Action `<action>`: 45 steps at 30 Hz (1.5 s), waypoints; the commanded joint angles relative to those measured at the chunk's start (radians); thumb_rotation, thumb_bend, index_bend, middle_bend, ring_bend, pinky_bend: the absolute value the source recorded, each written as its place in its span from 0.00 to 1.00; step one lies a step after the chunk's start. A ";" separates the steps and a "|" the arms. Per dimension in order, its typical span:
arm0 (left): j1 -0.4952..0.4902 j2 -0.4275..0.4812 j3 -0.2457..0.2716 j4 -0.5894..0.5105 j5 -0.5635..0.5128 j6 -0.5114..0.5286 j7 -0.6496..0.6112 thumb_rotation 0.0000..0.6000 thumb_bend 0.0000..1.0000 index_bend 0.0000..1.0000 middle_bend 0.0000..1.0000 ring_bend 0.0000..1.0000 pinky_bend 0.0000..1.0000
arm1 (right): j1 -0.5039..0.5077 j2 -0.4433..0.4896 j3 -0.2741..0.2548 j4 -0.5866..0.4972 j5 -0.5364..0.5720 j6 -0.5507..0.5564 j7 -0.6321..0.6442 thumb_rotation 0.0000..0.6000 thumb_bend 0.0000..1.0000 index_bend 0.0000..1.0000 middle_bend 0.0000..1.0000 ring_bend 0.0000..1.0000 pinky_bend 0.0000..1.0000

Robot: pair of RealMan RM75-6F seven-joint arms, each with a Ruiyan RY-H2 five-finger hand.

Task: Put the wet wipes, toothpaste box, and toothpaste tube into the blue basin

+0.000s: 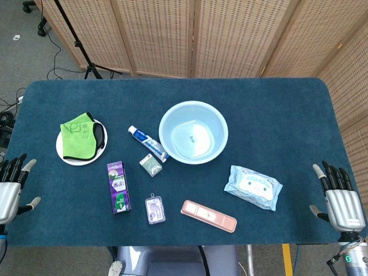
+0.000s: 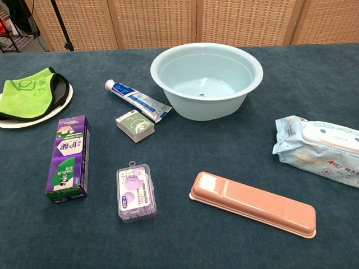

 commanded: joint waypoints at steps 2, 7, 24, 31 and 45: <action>0.000 0.000 0.000 -0.002 0.000 0.001 0.000 1.00 0.16 0.00 0.00 0.00 0.00 | -0.003 0.002 -0.003 0.000 -0.005 0.004 0.004 1.00 0.16 0.04 0.00 0.00 0.03; 0.001 -0.001 0.004 -0.004 0.006 0.001 0.000 1.00 0.16 0.00 0.00 0.00 0.00 | -0.006 0.006 -0.005 -0.002 -0.011 0.010 0.011 1.00 0.16 0.04 0.00 0.00 0.03; 0.004 0.029 0.011 -0.021 0.019 0.003 -0.016 1.00 0.13 0.00 0.00 0.00 0.00 | -0.005 0.014 -0.017 -0.020 -0.028 0.005 -0.004 1.00 0.14 0.04 0.00 0.00 0.03; 0.006 0.034 0.013 -0.030 0.029 0.009 -0.016 1.00 0.12 0.00 0.00 0.00 0.00 | -0.006 0.021 -0.018 -0.020 -0.026 0.001 0.002 1.00 0.13 0.04 0.00 0.00 0.03; 0.008 0.039 0.018 -0.040 0.048 0.020 -0.030 1.00 0.12 0.00 0.00 0.00 0.00 | 0.010 0.073 -0.049 -0.080 0.003 -0.091 -0.024 1.00 0.13 0.04 0.00 0.00 0.03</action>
